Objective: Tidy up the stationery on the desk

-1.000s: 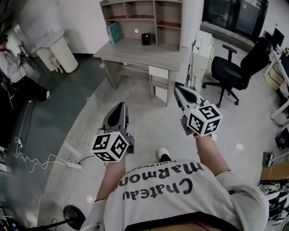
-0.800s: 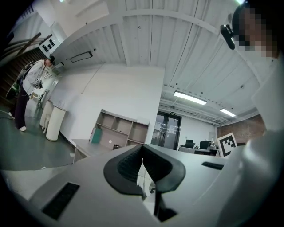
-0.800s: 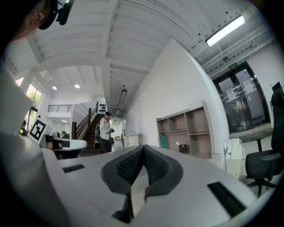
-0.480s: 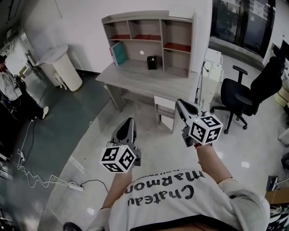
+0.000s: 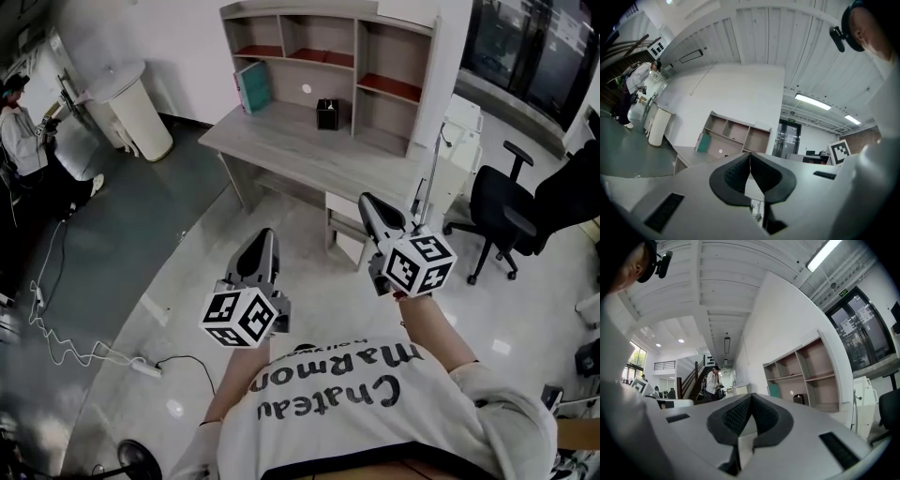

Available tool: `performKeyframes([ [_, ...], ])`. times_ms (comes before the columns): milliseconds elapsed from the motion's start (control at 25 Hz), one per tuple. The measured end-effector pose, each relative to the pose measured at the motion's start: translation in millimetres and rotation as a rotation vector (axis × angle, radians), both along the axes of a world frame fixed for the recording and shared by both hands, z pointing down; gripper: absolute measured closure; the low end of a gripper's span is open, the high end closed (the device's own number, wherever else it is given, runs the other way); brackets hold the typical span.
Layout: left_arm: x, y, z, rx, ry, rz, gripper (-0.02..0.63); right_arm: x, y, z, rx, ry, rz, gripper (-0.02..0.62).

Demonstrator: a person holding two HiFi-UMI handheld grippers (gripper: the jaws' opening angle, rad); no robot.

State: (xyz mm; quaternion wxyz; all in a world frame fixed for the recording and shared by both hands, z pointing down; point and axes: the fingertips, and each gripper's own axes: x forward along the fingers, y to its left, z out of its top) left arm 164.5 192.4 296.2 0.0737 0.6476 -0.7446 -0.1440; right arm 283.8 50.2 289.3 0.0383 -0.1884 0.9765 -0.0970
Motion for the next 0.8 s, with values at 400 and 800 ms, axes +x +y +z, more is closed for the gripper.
performKeyframes([
  [400, -48, -40, 25, -0.033, 0.037, 0.015, 0.589, -44, -45, 35, -0.108, 0.033, 0.056, 0.584],
  [800, -157, -106, -18, 0.012, -0.011, 0.041, 0.589, -139, -116, -5, -0.093, -0.042, 0.127, 0.584],
])
